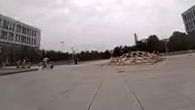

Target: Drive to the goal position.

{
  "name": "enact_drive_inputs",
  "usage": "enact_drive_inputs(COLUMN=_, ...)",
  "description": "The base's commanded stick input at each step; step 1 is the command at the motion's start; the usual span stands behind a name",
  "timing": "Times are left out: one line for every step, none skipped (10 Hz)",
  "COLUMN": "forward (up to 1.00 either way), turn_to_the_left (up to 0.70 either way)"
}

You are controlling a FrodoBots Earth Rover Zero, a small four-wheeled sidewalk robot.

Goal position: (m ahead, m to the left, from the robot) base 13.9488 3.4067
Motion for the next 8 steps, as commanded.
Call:
enact_drive_inputs(forward=0.85, turn_to_the_left=0.00)
enact_drive_inputs(forward=0.85, turn_to_the_left=0.00)
enact_drive_inputs(forward=0.85, turn_to_the_left=0.00)
enact_drive_inputs(forward=0.85, turn_to_the_left=0.00)
enact_drive_inputs(forward=0.85, turn_to_the_left=0.00)
enact_drive_inputs(forward=0.85, turn_to_the_left=0.00)
enact_drive_inputs(forward=0.85, turn_to_the_left=0.00)
enact_drive_inputs(forward=0.85, turn_to_the_left=0.00)
